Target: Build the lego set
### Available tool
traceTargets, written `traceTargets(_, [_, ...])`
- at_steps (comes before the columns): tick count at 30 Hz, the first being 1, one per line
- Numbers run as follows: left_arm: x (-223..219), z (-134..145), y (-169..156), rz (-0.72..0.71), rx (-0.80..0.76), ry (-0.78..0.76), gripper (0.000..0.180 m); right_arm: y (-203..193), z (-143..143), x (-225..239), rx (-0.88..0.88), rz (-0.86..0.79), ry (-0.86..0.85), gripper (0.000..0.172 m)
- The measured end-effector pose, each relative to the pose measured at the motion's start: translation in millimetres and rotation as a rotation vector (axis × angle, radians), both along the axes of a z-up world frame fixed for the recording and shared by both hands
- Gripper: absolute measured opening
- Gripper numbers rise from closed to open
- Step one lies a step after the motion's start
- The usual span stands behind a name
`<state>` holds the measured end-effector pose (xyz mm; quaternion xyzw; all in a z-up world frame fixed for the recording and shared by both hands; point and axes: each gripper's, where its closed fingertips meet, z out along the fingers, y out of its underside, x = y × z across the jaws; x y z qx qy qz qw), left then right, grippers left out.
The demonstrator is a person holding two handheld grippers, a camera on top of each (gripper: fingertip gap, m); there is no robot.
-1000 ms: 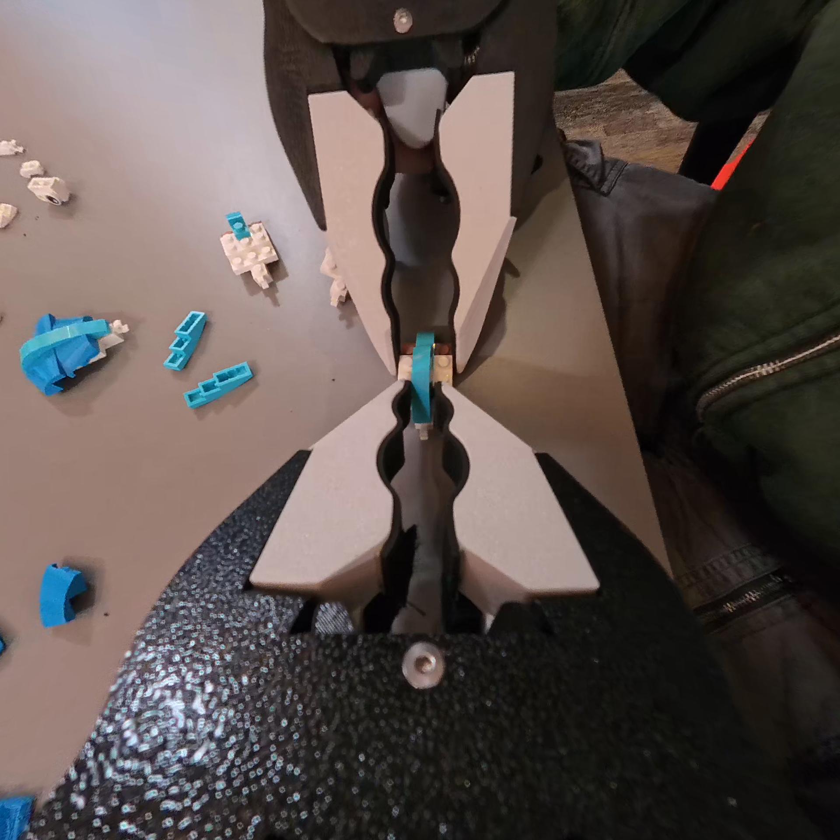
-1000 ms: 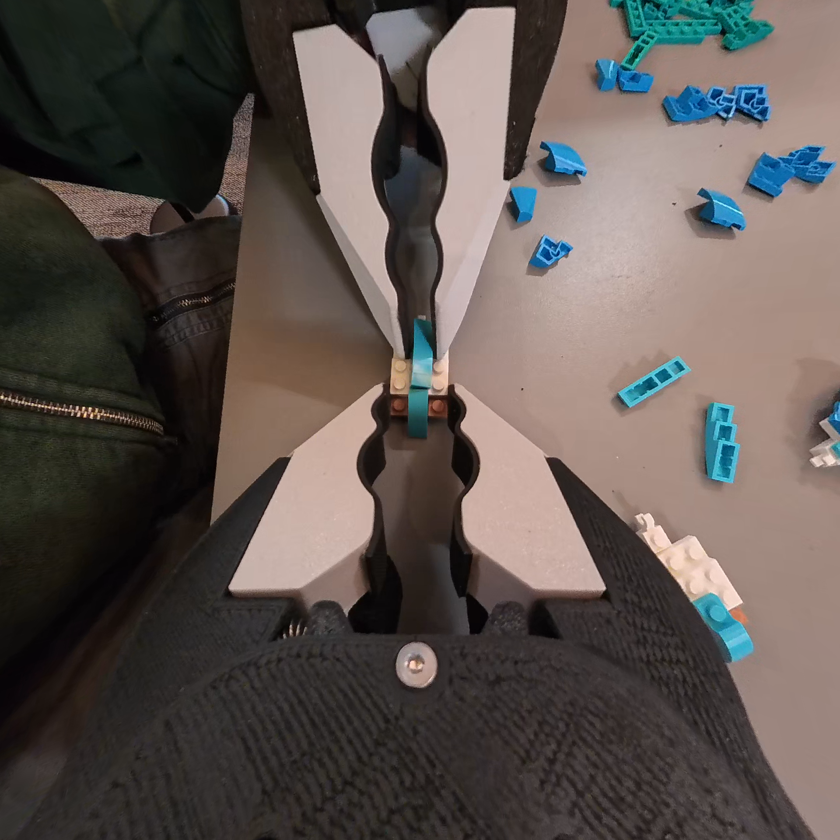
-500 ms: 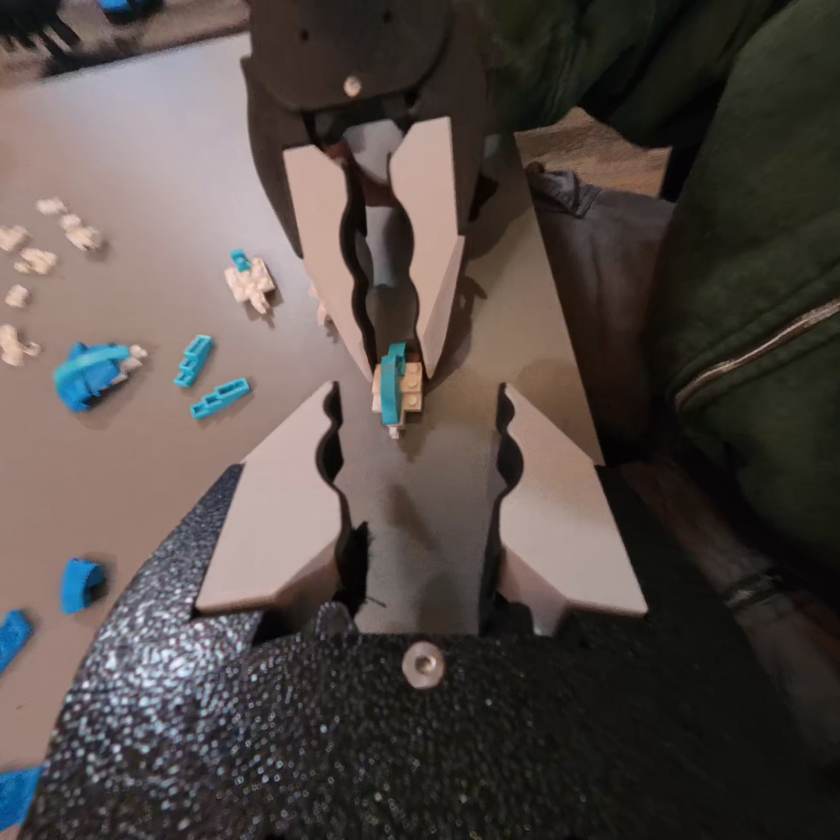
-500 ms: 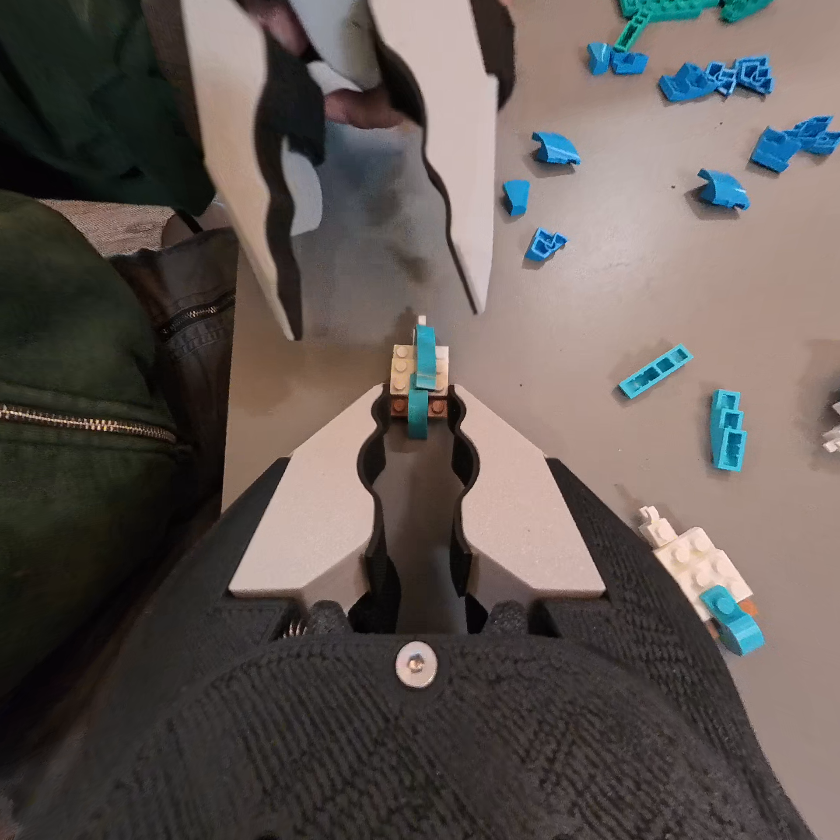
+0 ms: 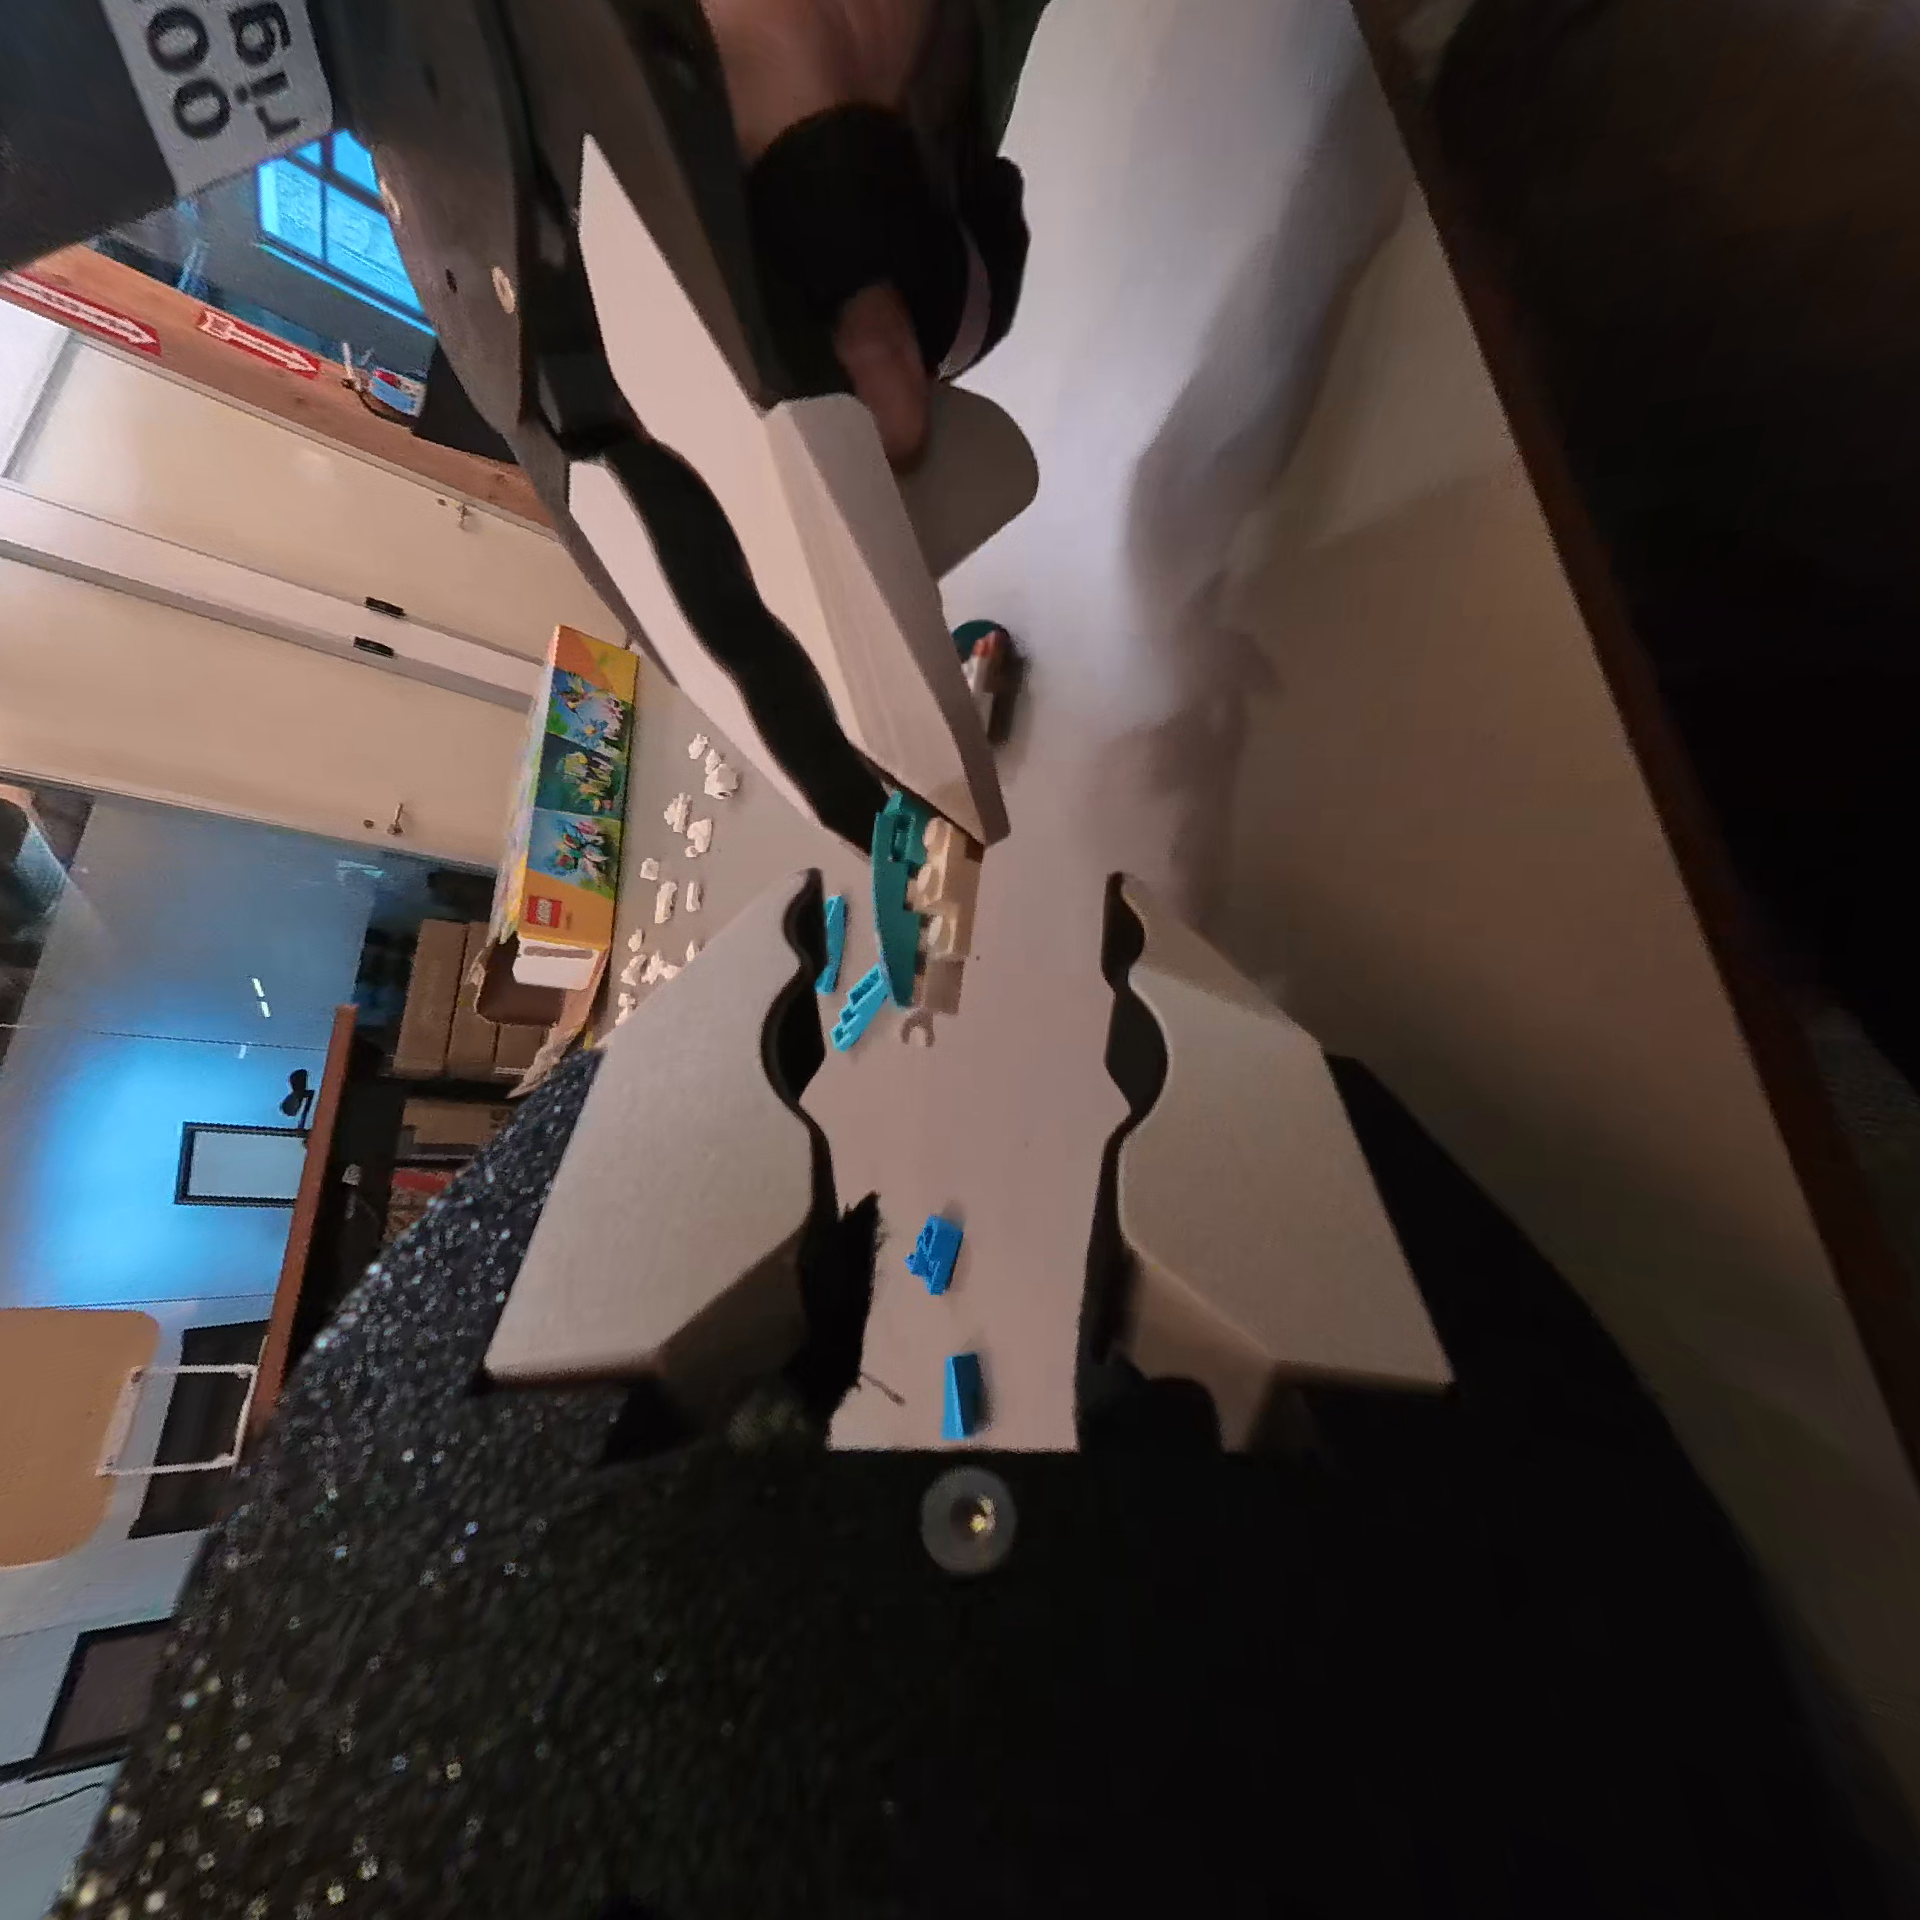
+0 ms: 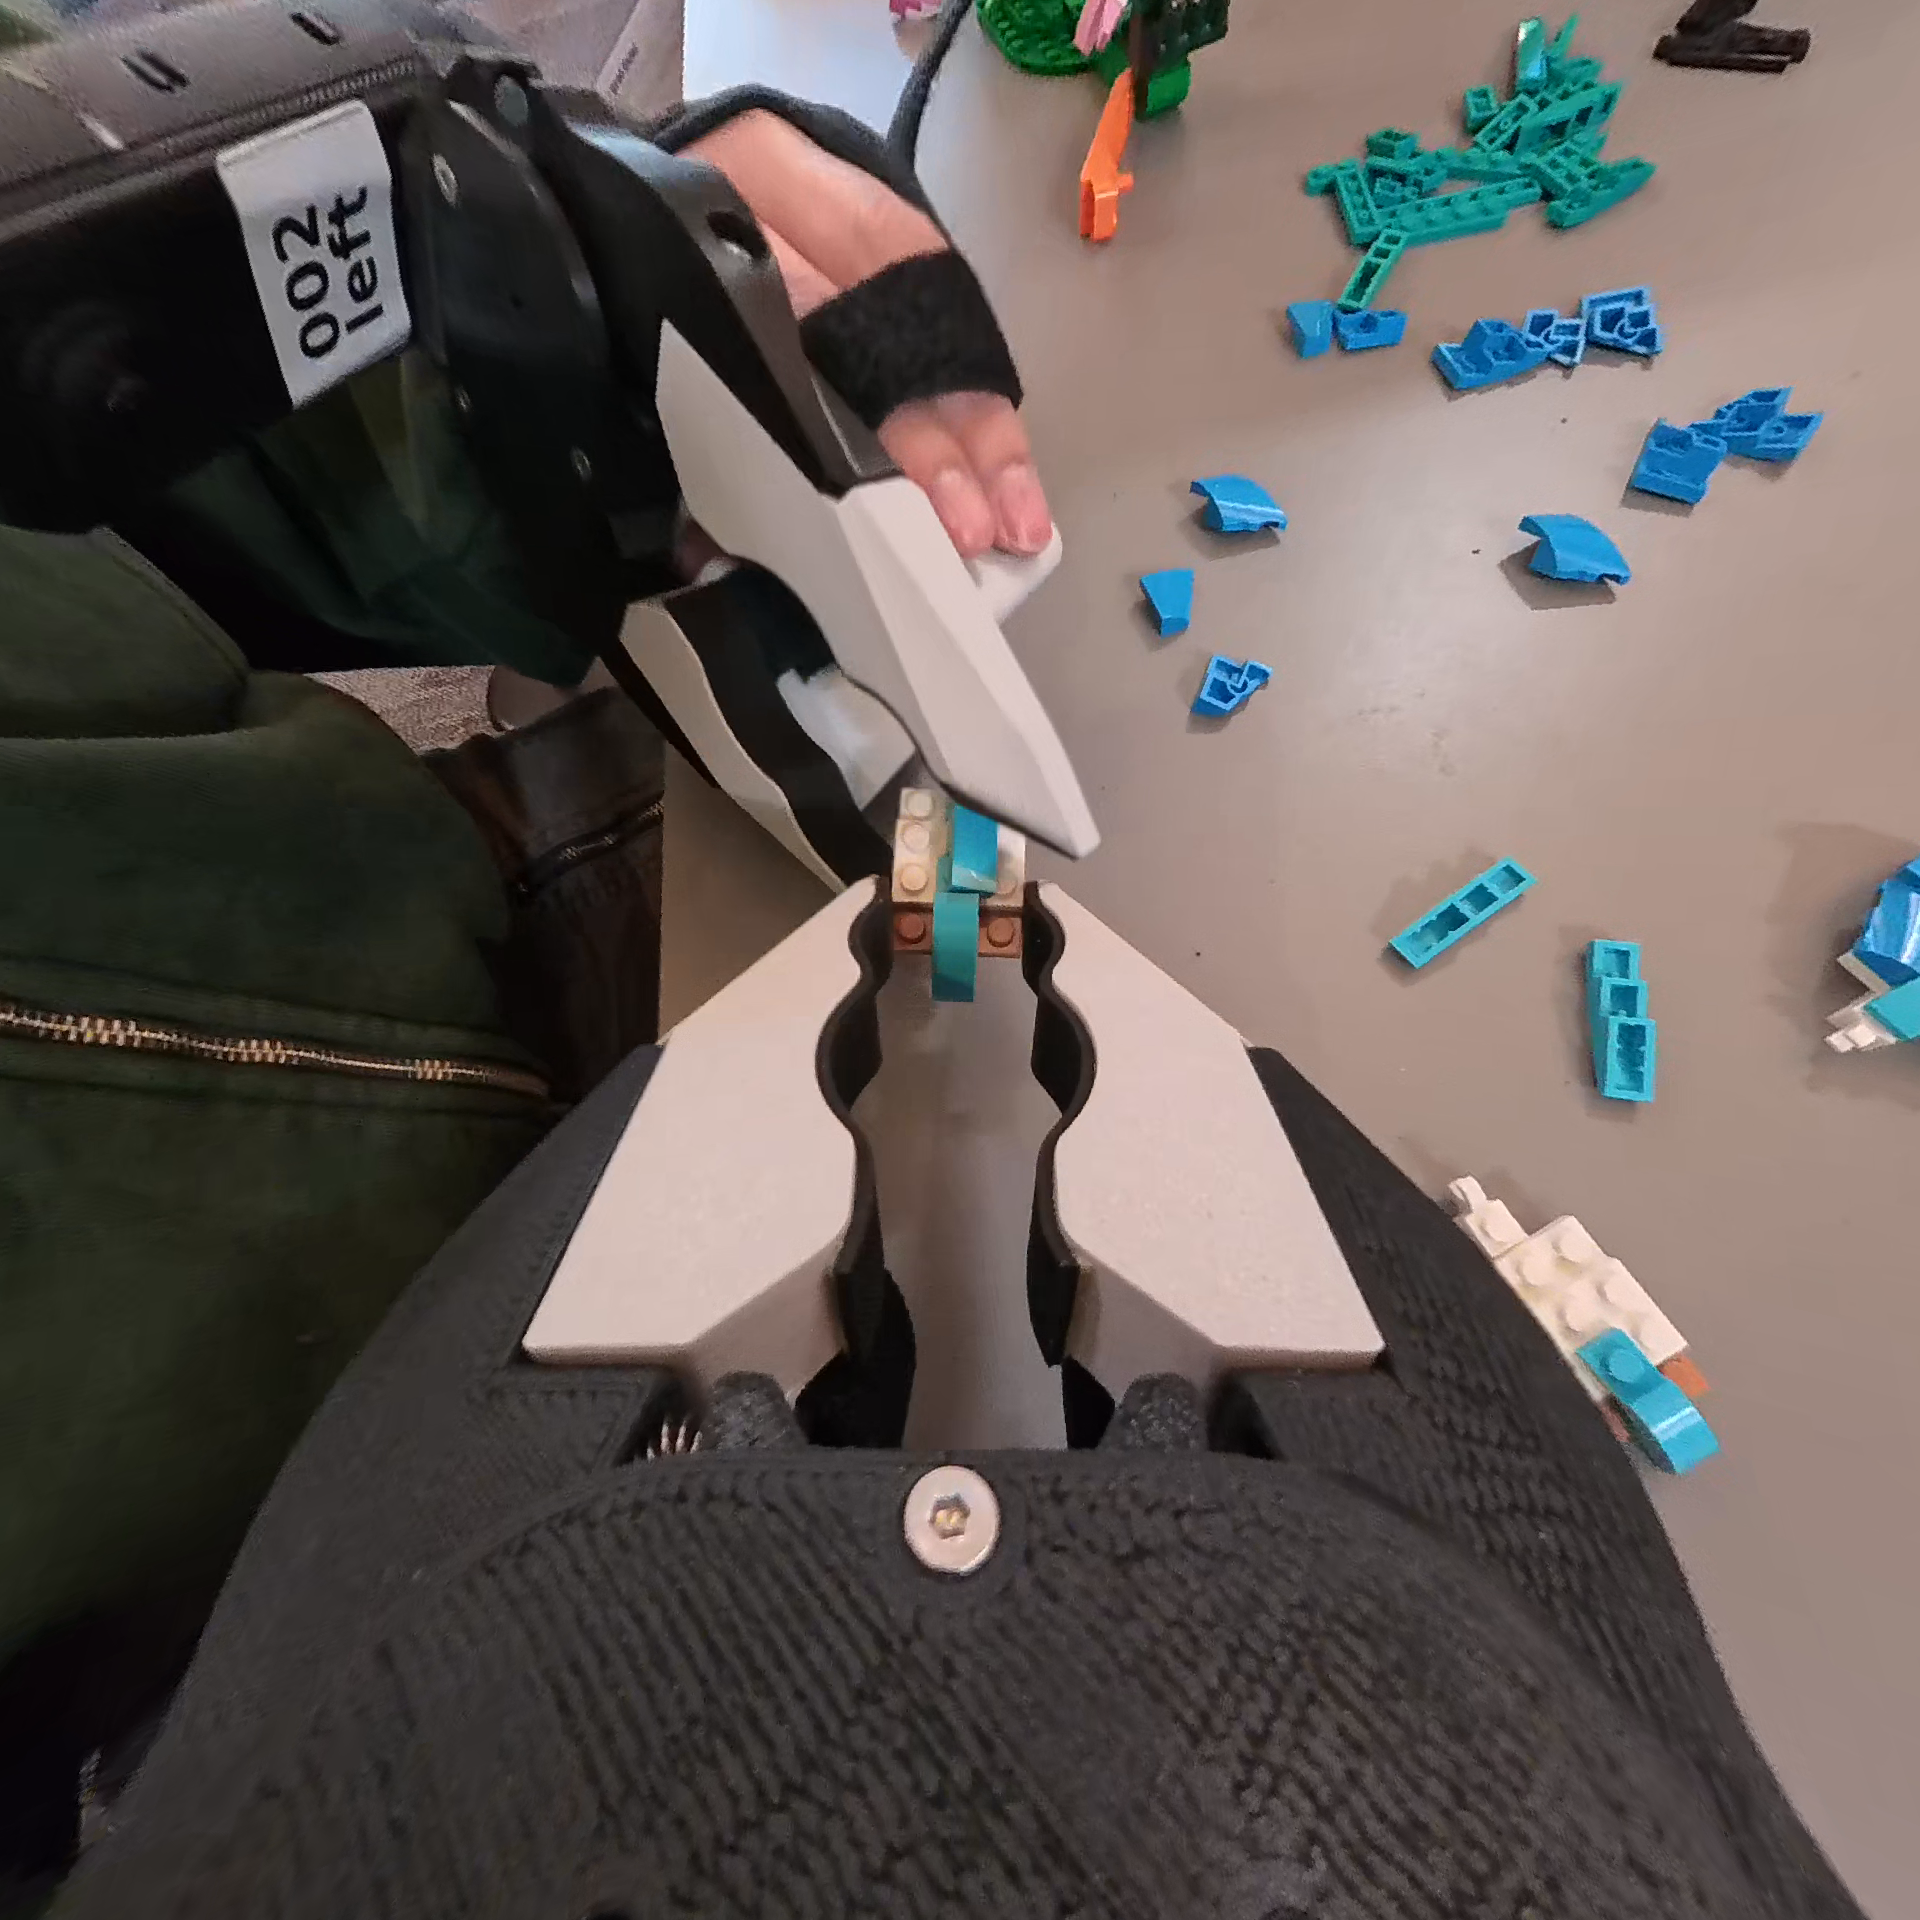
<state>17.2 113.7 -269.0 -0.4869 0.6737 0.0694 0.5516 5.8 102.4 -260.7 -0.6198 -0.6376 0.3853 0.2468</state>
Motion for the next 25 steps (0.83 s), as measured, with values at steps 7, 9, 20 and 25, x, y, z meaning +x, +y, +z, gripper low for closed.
traceTargets(7, [3,10,2,-0.004,0.111,-0.006,0.018,-2,0,-1,-0.06,-0.013,0.003,0.024])
traceTargets(9, [3,13,3,0.001,0.15,0.0,0.016,-1,2,-1,-0.092,-0.027,0.012,0.024])
traceTargets(20, [1,1,5,0.009,0.369,0.264,0.014,0,-11,-1,-0.1,-0.059,-0.044,0.024])
traceTargets(25, [-1,-1,10,0.062,0.169,0.13,0.015,5,-11,-1,-0.038,-0.063,-0.006,0.025])
